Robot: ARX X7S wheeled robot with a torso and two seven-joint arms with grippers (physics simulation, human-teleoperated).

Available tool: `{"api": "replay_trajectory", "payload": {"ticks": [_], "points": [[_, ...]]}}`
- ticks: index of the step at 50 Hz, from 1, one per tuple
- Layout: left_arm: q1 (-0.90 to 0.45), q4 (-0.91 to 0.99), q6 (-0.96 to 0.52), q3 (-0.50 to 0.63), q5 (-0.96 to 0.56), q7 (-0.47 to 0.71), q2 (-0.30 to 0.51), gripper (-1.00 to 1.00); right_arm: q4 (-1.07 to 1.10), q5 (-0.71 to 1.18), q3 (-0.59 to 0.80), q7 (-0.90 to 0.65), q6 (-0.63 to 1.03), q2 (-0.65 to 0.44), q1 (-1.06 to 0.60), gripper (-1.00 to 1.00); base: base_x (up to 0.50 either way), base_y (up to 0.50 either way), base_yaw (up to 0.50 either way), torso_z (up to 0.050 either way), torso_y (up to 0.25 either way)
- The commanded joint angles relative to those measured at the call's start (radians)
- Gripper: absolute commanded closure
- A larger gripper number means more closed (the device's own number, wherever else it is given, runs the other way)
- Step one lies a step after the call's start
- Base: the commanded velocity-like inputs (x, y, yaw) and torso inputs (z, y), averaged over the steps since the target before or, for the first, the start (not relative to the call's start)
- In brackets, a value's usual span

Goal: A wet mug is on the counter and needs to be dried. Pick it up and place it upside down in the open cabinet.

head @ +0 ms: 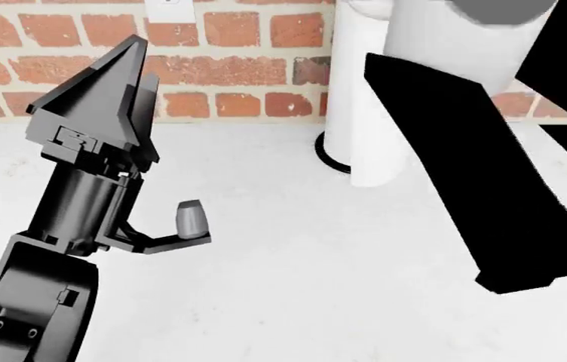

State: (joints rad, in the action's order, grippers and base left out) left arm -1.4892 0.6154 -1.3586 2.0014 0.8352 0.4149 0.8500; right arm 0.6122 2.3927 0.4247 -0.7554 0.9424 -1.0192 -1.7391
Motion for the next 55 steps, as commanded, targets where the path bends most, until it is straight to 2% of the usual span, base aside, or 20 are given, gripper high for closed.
{"api": "replay_trajectory", "payload": {"ticks": [1,10,27,55], "points": [[0.021,-0.005,0.004,-0.004,0.011,0.009,-0.01,-1.0,-0.09,-0.045,0.072,-0.117,-0.001,0.076,-0.146,1.0,0.0,0.0,0.0,0.0,0.0],[0.027,-0.004,0.006,-0.005,0.028,0.01,-0.023,-1.0,-0.199,-0.094,0.141,-0.156,0.037,0.165,-0.251,1.0,0.0,0.0,0.0,0.0,0.001],[0.05,-0.009,0.013,-0.024,0.034,0.016,-0.03,-1.0,-0.251,-0.128,0.165,-0.11,0.055,0.271,-0.3,1.0,0.0,0.0,0.0,0.0,0.0],[0.094,-0.019,0.033,-0.069,0.022,0.04,-0.026,-1.0,-0.423,-0.214,0.211,-0.14,0.034,0.446,-0.474,1.0,0.0,0.0,0.0,0.0,0.0]]}}
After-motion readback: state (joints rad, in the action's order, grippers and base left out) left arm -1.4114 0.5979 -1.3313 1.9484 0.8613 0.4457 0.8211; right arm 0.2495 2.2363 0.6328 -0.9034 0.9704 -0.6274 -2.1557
